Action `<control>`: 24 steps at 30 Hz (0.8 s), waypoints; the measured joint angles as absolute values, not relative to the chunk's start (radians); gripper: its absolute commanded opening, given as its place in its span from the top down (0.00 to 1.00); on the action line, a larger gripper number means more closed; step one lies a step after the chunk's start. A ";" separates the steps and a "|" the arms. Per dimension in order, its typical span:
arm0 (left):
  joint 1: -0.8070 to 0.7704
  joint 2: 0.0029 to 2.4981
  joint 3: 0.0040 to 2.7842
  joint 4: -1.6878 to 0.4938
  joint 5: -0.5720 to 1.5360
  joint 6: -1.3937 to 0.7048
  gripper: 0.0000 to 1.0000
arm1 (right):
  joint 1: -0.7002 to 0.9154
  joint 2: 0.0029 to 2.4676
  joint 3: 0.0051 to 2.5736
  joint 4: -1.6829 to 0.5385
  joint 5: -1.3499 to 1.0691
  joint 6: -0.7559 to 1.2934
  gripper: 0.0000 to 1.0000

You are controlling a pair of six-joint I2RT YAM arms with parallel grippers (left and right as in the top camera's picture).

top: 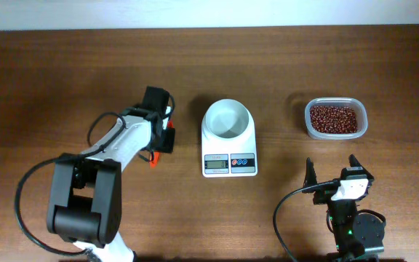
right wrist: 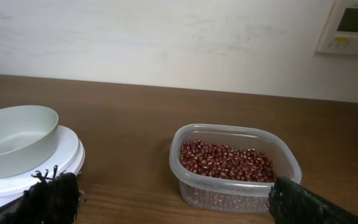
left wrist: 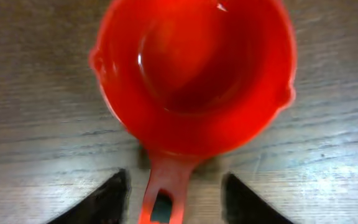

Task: Scoop item into bowl and weigh 50g on scale
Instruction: 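Grasp the orange scoop with the left gripper and lift it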

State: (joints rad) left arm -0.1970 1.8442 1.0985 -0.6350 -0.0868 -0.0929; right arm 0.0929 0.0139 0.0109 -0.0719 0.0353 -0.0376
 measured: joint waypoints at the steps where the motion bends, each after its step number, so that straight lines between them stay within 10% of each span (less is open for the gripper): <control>1: -0.197 1.844 1.086 -0.609 -0.087 -0.096 0.01 | 0.093 0.014 0.011 -0.072 0.035 -0.038 0.01; 4: -0.197 1.844 1.066 -0.532 -0.086 -0.102 0.16 | 0.093 0.014 0.011 -0.072 0.035 -0.038 0.01; 6: -0.197 1.844 1.052 -0.482 -0.079 -0.105 0.50 | 0.093 0.014 0.011 -0.072 0.035 -0.038 0.01; 10: -0.197 1.844 1.044 -0.465 -0.049 -0.110 0.59 | 0.093 0.014 0.011 -0.072 0.035 -0.038 0.01; 11: -0.197 1.844 1.044 -0.465 -0.043 -0.110 0.74 | 0.093 0.014 0.011 -0.072 0.035 -0.038 0.01; 24: -0.195 1.822 1.047 -0.514 0.031 -0.187 0.95 | 0.093 0.014 0.011 -0.072 0.035 -0.038 0.01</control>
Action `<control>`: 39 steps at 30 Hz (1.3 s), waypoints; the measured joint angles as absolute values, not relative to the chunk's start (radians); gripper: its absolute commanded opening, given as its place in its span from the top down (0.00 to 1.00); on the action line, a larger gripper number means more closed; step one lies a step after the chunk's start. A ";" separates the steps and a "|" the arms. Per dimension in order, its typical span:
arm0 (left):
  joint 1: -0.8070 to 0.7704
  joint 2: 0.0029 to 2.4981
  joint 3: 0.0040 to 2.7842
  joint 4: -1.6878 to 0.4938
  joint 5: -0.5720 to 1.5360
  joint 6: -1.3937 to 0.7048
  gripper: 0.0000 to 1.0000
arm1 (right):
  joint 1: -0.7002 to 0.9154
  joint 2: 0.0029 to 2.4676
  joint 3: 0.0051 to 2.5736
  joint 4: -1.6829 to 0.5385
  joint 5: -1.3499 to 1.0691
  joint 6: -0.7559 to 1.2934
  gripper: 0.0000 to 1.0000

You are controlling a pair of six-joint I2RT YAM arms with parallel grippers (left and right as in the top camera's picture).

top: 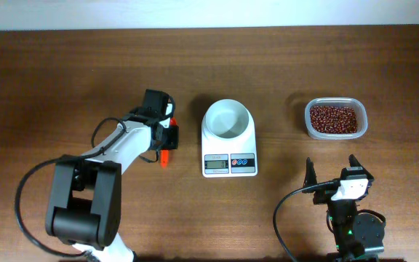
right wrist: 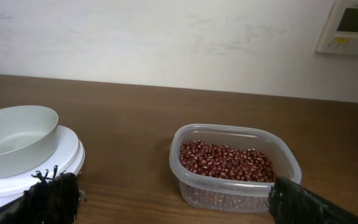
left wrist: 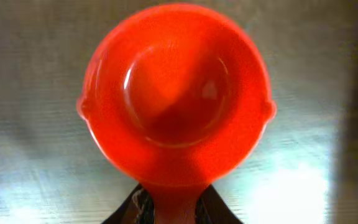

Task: Scoop item into bowl and weigh 50g on scale
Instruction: 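Grasp the orange scoop with the left gripper and lift it, then hand the scoop from the left gripper to the right gripper above the scale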

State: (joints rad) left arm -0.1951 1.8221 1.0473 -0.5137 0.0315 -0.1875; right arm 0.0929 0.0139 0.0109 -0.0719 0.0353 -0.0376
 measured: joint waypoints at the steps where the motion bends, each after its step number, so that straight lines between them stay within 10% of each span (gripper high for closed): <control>1: -0.190 1.799 1.056 -0.538 0.058 -0.242 1.00 | 0.093 0.014 0.011 -0.072 0.035 -0.038 0.01; 16: 0.043 1.582 1.150 -0.465 1.154 -0.935 1.00 | 0.093 0.015 0.012 0.084 -0.062 -0.001 0.01; 22: 0.033 1.582 1.150 -0.462 1.233 -1.173 1.00 | 0.093 0.179 0.440 -0.186 -0.131 0.151 0.01; 29: -0.030 1.580 1.149 -0.362 1.249 -1.453 1.00 | 0.094 0.899 1.409 -1.031 -0.243 0.162 0.01; 30: -0.044 1.580 1.150 -0.324 1.250 -1.480 1.00 | 0.093 0.996 1.509 -1.053 -0.278 0.162 0.00; 31: -0.055 1.580 1.149 -0.297 1.250 -1.504 1.00 | 0.093 1.077 1.578 -1.077 -0.335 0.162 0.36; 32: -0.075 1.580 1.149 -0.237 1.250 -1.555 1.00 | 0.094 1.181 1.632 -1.092 -0.441 0.161 0.40; 39: -0.168 1.580 1.150 -0.021 1.154 -1.723 1.00 | 0.302 1.405 1.647 -1.071 -0.560 0.246 0.33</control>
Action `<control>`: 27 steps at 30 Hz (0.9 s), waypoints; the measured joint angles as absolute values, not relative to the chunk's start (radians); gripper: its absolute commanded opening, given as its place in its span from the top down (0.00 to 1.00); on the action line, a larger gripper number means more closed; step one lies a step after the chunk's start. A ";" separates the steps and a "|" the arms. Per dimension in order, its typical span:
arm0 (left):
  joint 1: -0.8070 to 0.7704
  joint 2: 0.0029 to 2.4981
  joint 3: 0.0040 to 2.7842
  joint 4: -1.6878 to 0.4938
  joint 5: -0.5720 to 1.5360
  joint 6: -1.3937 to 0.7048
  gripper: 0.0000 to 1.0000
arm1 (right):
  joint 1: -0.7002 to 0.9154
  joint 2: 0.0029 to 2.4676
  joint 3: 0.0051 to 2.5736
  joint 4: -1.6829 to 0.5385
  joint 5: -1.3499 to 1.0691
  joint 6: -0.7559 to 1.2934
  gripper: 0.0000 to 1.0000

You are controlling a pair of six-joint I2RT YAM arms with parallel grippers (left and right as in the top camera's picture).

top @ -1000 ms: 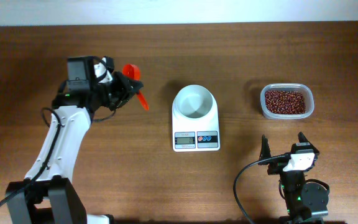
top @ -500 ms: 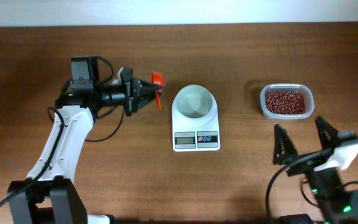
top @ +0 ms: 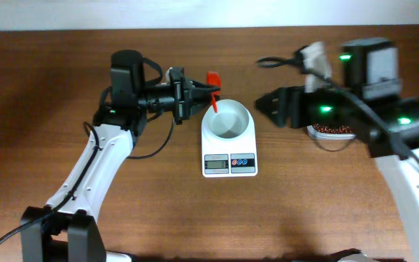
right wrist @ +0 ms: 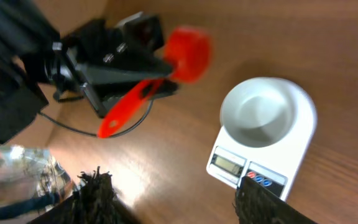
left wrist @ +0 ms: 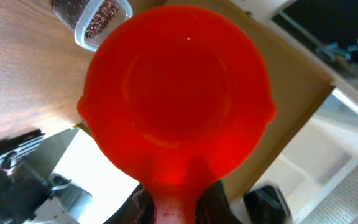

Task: Scoop item into bowl and weigh 50g on scale
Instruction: 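Hand the scoop from the left gripper to the right gripper above the scale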

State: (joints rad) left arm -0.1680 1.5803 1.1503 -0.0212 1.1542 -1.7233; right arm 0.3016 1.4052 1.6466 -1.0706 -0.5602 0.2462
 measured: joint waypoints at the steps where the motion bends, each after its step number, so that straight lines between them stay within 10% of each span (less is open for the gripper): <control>1: -0.178 1.580 1.150 -0.021 1.130 -1.748 1.00 | 0.364 1.423 1.647 -1.063 -0.516 0.272 0.32; 10: -0.215 1.580 1.150 -0.021 1.045 -1.874 1.00 | 0.634 1.488 1.650 -0.896 -0.090 0.469 0.42; 17: -0.255 1.581 1.149 -0.024 1.027 -1.906 1.00 | 0.643 1.581 1.656 -0.881 -0.022 0.506 0.87; 24: -0.255 1.581 1.149 -0.020 1.023 -1.909 1.00 | 0.643 1.590 1.657 -0.881 0.035 0.518 0.96; 27: -0.256 1.581 1.150 -0.016 1.015 -1.909 0.60 | 0.648 1.590 1.657 -0.873 0.060 0.467 0.96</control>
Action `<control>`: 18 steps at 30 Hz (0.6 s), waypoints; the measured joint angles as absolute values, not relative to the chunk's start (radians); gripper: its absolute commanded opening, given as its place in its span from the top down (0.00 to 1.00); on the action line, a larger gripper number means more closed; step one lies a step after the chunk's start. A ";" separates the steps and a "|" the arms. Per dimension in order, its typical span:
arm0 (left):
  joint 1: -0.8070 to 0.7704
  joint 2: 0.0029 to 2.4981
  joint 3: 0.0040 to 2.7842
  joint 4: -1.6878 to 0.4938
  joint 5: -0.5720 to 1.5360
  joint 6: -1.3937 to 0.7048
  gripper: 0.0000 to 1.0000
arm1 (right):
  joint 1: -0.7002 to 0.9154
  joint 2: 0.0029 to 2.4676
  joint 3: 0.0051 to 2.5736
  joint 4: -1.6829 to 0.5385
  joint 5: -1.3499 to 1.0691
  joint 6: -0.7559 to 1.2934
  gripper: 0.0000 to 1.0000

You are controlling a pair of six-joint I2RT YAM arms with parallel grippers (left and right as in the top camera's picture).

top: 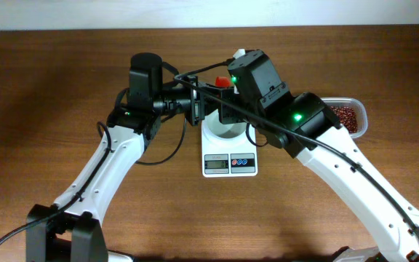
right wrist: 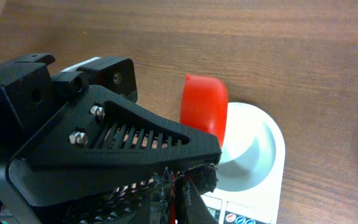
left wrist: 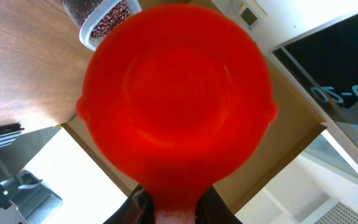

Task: Scoop item into bowl and weigh 50g on scale
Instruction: 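Hand the scoop from the left gripper to the right gripper above the scale, then carry the scoop with the right gripper into the bean tub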

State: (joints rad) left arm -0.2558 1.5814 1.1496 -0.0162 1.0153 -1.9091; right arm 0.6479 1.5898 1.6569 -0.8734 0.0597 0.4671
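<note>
The red scoop is held in the air over the back edge of the white bowl, cup facing sideways. My left gripper is shut on its handle, and the cup fills the left wrist view. My right gripper has come up against the left gripper's black body. Its fingers are shut on the thin red handle, with the cup just ahead of them. The bowl sits empty on the scale.
A clear tub of red beans stands right of the scale, partly hidden by the right arm; the tub also shows in the left wrist view. Both arms cross above the scale.
My right gripper was open, high up to the right of the scale. It is now at the left gripper, shut on the scoop's handle. The left arm shifted the scoop slightly rightward.
The scoop first lay on the table left of the scale with my open left gripper around its handle, the right arm parked at the front right. Then the left gripper was shut on the handle. Later the scoop was raised beside the bowl; now both grippers hold it.
</note>
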 measured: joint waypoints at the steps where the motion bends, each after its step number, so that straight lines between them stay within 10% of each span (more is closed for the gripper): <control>1: -0.256 1.581 1.150 -0.014 1.014 -1.902 0.42 | 0.647 1.590 1.657 -0.874 0.059 0.456 0.96; 4: -0.256 1.581 1.150 -0.005 0.997 -1.752 0.03 | 0.581 1.600 1.691 -0.952 0.025 0.400 0.96; 18: -0.235 1.581 1.156 -0.307 0.818 -0.545 0.01 | -0.159 1.790 2.147 -1.627 -0.015 0.043 0.96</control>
